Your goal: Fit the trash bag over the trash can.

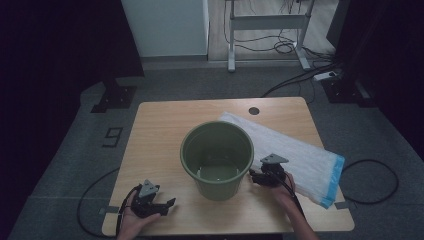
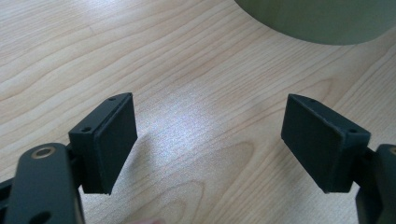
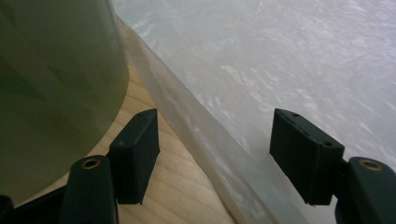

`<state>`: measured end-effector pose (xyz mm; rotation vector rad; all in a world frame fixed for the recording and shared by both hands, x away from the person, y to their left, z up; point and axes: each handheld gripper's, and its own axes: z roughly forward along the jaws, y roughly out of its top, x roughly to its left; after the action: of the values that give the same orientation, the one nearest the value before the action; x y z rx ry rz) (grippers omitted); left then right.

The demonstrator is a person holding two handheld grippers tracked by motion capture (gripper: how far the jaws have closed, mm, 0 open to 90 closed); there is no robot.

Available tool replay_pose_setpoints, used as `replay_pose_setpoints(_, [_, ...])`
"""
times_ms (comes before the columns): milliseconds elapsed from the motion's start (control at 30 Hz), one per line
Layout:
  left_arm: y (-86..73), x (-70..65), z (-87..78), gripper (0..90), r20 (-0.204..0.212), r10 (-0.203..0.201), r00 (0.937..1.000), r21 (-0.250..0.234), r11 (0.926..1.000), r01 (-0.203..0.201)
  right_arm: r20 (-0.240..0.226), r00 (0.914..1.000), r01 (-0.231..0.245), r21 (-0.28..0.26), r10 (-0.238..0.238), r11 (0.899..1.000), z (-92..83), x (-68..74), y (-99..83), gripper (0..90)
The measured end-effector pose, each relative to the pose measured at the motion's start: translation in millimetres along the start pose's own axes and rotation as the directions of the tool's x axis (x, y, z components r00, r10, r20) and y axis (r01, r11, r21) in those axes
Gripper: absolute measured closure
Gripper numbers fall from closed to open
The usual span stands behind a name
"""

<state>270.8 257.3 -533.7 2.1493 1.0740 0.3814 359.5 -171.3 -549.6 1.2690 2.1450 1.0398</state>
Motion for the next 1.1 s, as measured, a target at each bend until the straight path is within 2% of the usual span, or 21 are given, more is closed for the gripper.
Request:
replay_pose_setpoints(67, [-0.1, -0.7, 1.0, 17.8, 0.0, 0.004, 1.0, 0.005, 1.0, -0.004, -0.007, 1.0, 0.0, 0.004, 0.0, 1.0, 5.0, 3.6, 1.9, 33.5])
replay_pose_setpoints(133, [-0.4, -0.8, 1.2, 17.9, 0.0, 0.008, 1.0, 0.009, 0.9999, -0.008, -0.002, 1.0, 0.008, 0.008, -0.008, 1.0, 8.8, 6.9, 3.6, 38.6])
replay_pose_setpoints(200, [-0.8, -0.2, 0.5, 17.9, 0.001, 0.005, 1.0, 0.008, 1.0, -0.005, -0.004, 0.9999, 0.012, 0.02, -0.012, 1.0, 11.4, 7.5, 4.8, 49.2])
replay_pose_setpoints(233, [-1.3, 0.9, -0.4, 17.9, -0.001, 0.001, 1.0, 0.007, 1.0, -0.001, -0.004, 1.0, -0.002, 0.018, 0.002, 1.0, 11.0, 6.2, 5.3, 60.7])
replay_pose_setpoints(300, [-1.6, 1.8, -0.8, 17.9, -0.002, -0.004, 1.0, 0.005, 1.0, 0.004, 0.0, 0.9998, -0.02, 0.02, 0.02, 1.0, 9.3, 3.1, 4.9, 73.7])
replay_pose_setpoints(333, [-1.6, 1.8, -0.8, 17.9, -0.002, -0.004, 1.0, 0.005, 1.0, 0.004, 0.0, 0.9998, -0.02, 0.02, 0.02, 1.0, 9.3, 3.1, 4.9, 73.7])
replay_pose_setpoints(400, [-1.8, 2.2, -1.1, 18.0, -0.002, -0.005, 1.0, 0.005, 1.0, 0.005, 0.012, 0.9989, -0.046, 0.02, 0.046, 0.999, 6.2, -0.7, 2.5, 87.3])
replay_pose_setpoints(433, [-1.8, 2.1, -1.3, 18.2, 0.0, -0.001, 1.0, 0.006, 1.0, 0.001, 0.011, 0.9968, -0.079, 0.014, 0.079, 0.997, 1.3, -4.5, -2.6, 89.0])
replay_pose_setpoints(533, [-1.7, 2.2, -1.3, 18.2, 0.001, 0.0, 1.0, 0.006, 1.0, 0.0, 0.023, 0.9957, -0.09, 0.004, 0.09, 0.996, -5.6, -5.8, -9.1, 89.1])
replay_pose_setpoints(567, [-1.8, 2.2, -0.9, 18.2, -0.001, 0.0, 1.0, 0.008, 1.0, 0.0, 0.023, 0.9946, -0.101, 0.005, 0.101, 0.995, -13.7, -5.9, -15.4, 89.1])
replay_pose_setpoints(667, [-2.1, 1.6, -0.7, 18.2, -0.002, 0.0, 1.0, 0.01, 1.0, 0.0, 0.03, 0.9956, -0.089, 0.005, 0.089, 0.996, -21.9, -5.6, -22.1, 89.1])
replay_pose_setpoints(767, [-2.1, 1.2, -0.8, 18.1, -0.002, -0.002, 1.0, 0.01, 0.9999, 0.002, 0.028, 0.9931, -0.114, 0.008, 0.114, 0.993, -38.0, -8.1, -34.5, 89.1])
replay_pose_setpoints(967, [-2.3, 0.9, -0.7, 18.1, -0.004, 0.0, 1.0, 0.012, 0.9999, 0.0, 0.03, 0.9941, -0.105, 0.019, 0.104, 0.994, -56.5, -11.7, -45.8, 89.0])
replay_pose_setpoints(1067, [-2.3, 0.8, -0.7, 18.1, -0.004, -0.001, 1.0, 0.012, 0.9999, 0.001, 0.037, 0.9937, -0.107, 0.019, 0.106, 0.994, -58.4, -14.1, -48.4, 88.8])
replay_pose_setpoints(1100, [-2.4, 0.6, -0.8, 18.1, -0.004, -0.001, 1.0, 0.012, 0.9999, 0.001, 0.026, 0.9928, -0.117, 0.017, 0.117, 0.993, -57.8, -16.1, -49.6, 88.2])
